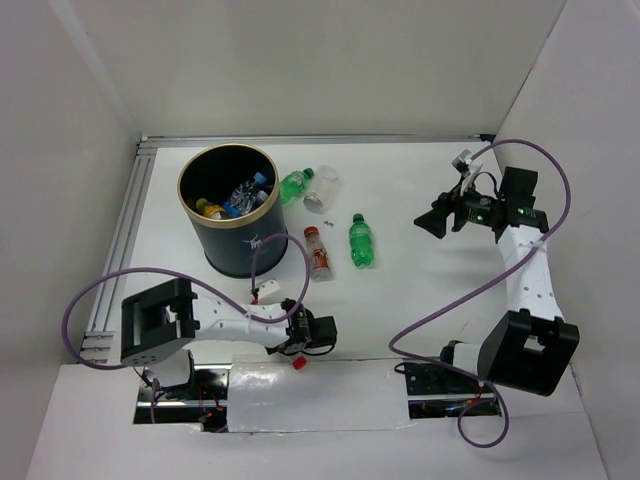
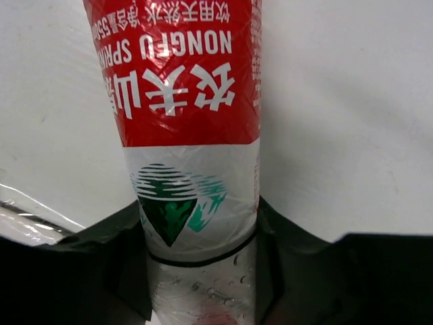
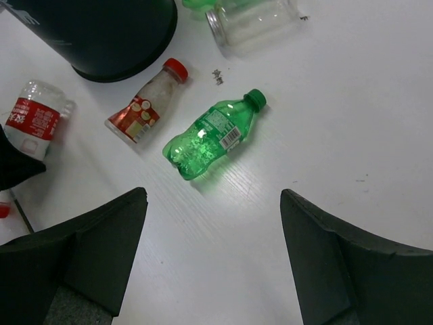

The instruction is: Put the plastic bottles in the bin

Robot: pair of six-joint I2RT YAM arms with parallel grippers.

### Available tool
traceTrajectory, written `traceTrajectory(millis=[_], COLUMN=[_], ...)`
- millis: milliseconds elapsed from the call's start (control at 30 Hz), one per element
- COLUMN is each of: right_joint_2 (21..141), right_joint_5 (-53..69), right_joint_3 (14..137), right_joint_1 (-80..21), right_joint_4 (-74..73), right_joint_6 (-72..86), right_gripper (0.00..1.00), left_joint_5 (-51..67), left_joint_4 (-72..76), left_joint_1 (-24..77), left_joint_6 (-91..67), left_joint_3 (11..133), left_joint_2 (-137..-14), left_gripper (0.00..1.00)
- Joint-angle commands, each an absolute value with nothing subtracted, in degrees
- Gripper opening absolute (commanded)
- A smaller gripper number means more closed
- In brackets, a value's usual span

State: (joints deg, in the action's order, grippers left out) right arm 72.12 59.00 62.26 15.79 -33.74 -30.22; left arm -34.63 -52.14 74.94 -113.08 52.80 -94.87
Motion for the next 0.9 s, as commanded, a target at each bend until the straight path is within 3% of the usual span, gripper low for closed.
traceTrajectory(millis=[0, 67, 100, 200, 233, 267, 333, 400, 500, 533, 700, 767, 833, 867], right_joint_2=[70.5, 71.0, 71.0, 71.6, 72.2, 72.2, 72.2, 72.2, 72.7, 72.7, 73.3, 74.0, 74.5, 74.5], right_joint_5=[62.7, 64.0, 64.0, 65.4, 65.4, 65.4, 64.1, 63.5, 62.8, 62.8, 62.8, 62.8, 62.8, 62.8], right_joint_3=[61.4, 61.4, 61.4, 61.4, 60.8, 60.2, 59.2, 57.5, 56.1, 55.5, 53.3, 53.3, 53.3, 53.3], right_joint_1=[17.5, 18.1, 18.7, 19.9, 20.0, 20.5, 20.5, 21.0, 21.6, 22.1, 22.1, 22.1, 22.1, 22.1], right_joint_4=[-38.2, -40.8, -42.1, -47.4, -48.5, -49.4, -49.4, -49.4, -47.6, -47.6, -44.6, -44.6, -44.6, -44.6], right_joint_6=[-35.7, -37.6, -38.7, -46.0, -47.3, -48.2, -48.2, -48.2, -47.1, -47.1, -45.4, -45.4, -45.4, -45.4], right_gripper=[0.86, 0.83, 0.81, 0.6, 0.41, 0.32, 0.2, 0.27, 0.72, 0.76, 0.79, 0.79, 0.79, 0.79], left_joint_5=[-34.6, -36.7, -39.7, -46.7, -48.6, -50.4, -55.7, -57.9, -62.3, -65.7, -71.3, -71.8, -70.8, -68.2], left_joint_4=[-48.5, -49.7, -51.1, -60.9, -64.1, -67.6, -78.2, -78.3, -78.3, -78.3, -77.2, -68.8, -57.5, -42.3], left_joint_1=[75.5, 77.1, 77.8, 82.1, 83.4, 86.0, 88.4, 89.2, 89.2, 89.2, 81.1, 75.4, 69.9, 68.0], left_joint_6=[-139.2, -135.5, -134.0, -126.8, -122.9, -121.2, -119.8, -112.7, -110.0, -110.0, -97.5, -88.2, -69.3, -62.0], left_joint_3=[54.3, 58.2, 60.3, 73.1, 77.1, 85.6, 93.7, 101.1, 102.0, 102.0, 103.5, 104.1, 100.9, 98.5], left_joint_2=[-97.6, -98.2, -99.0, -102.8, -104.1, -106.6, -109.0, -108.6, -104.5, -101.1, -93.7, -91.2, -85.7, -83.4], left_gripper=[0.48, 0.35, 0.24, 0.11, 0.1, 0.1, 0.06, 0.03, 0.03, 0.03, 0.05, 0.05, 0.05, 0.05])
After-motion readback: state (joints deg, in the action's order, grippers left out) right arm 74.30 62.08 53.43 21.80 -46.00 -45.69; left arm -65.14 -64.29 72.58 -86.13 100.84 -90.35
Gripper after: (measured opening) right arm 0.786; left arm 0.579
